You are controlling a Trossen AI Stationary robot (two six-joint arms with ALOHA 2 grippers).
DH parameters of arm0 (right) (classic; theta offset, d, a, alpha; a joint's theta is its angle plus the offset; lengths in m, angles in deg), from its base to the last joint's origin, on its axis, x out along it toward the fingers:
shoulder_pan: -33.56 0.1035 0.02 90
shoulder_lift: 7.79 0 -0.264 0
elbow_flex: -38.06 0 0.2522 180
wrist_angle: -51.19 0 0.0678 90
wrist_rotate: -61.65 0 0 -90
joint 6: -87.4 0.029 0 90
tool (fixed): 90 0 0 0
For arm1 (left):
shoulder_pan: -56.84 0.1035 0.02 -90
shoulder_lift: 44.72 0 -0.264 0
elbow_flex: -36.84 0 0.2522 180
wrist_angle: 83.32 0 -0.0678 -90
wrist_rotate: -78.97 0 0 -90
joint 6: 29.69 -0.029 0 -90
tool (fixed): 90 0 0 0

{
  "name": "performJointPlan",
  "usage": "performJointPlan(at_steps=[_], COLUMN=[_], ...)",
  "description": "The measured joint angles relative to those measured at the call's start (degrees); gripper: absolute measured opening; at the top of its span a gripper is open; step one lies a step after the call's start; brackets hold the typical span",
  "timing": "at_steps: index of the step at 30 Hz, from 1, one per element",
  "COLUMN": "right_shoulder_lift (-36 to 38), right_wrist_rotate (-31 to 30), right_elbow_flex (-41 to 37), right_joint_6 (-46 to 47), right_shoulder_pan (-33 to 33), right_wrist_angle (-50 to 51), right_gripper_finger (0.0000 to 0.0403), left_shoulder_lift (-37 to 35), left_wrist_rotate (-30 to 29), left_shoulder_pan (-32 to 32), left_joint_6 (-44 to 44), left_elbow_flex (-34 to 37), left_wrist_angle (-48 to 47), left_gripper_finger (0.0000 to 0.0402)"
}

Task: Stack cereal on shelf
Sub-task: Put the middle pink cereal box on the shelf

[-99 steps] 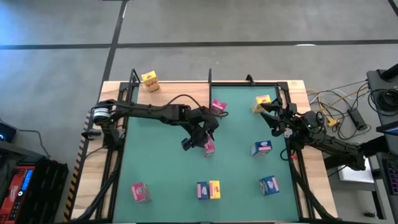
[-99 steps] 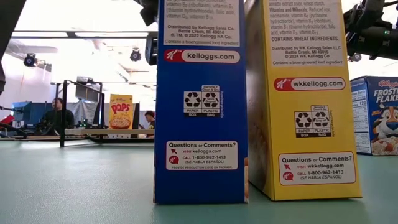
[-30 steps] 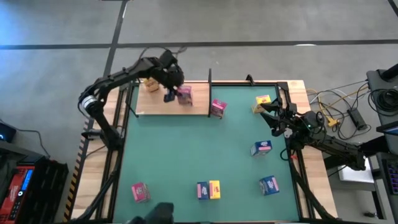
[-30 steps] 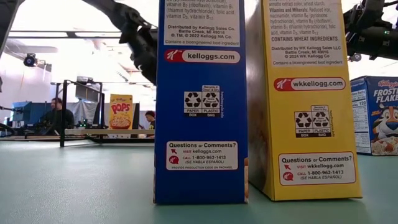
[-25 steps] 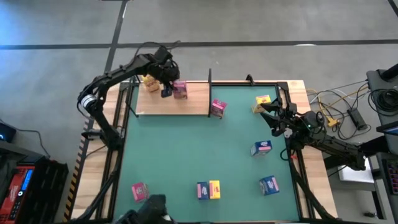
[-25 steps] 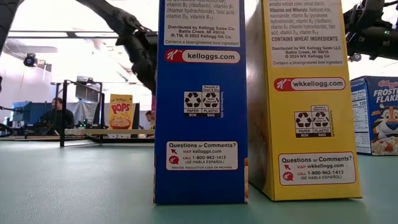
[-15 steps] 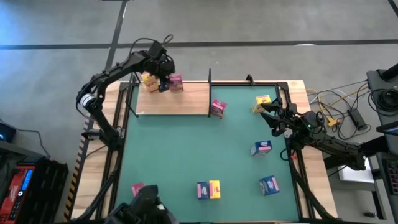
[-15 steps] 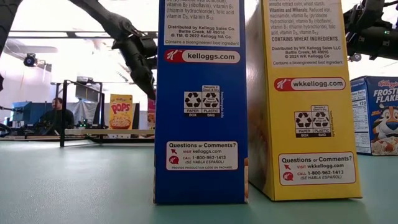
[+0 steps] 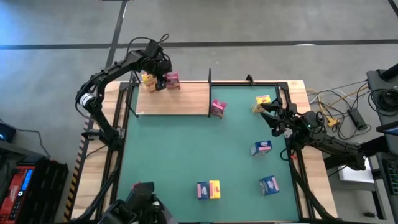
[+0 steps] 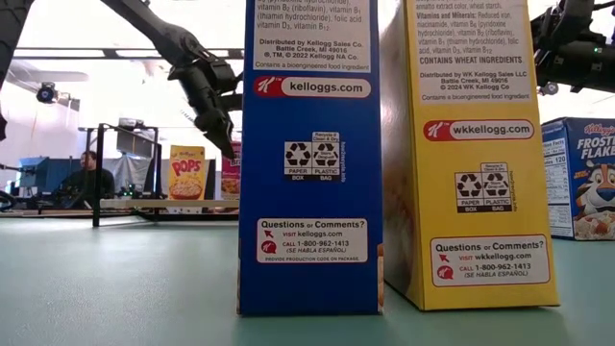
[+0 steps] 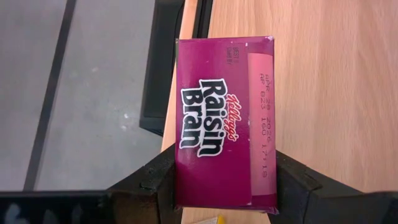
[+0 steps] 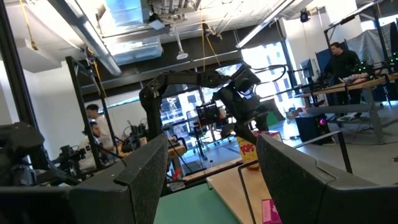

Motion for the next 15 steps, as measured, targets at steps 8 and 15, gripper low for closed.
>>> performJointPlan(at_steps=[8, 15], right_shoulder_lift=[0.01, 0.00], right_wrist_rotate=[-0.02, -0.01], right_elbow_flex=[0.00, 0.00], right_joint_6=[0.00, 0.00], right_shoulder_pan=[0.01, 0.01], right_wrist_angle=[0.00, 0.01], right_gripper_finger=[0.0235, 0.0235], left_shoulder_lift=[0.00, 0.19], left_wrist_rotate=[1.93, 1.93], left_shoulder_pan=[0.14, 0.24], left_joint_6=[0.03, 0.86], left_elbow_flex=[0.00, 0.00], left_wrist_angle=[-0.01, -0.01], left_gripper_finger=[0.0163, 0.0164])
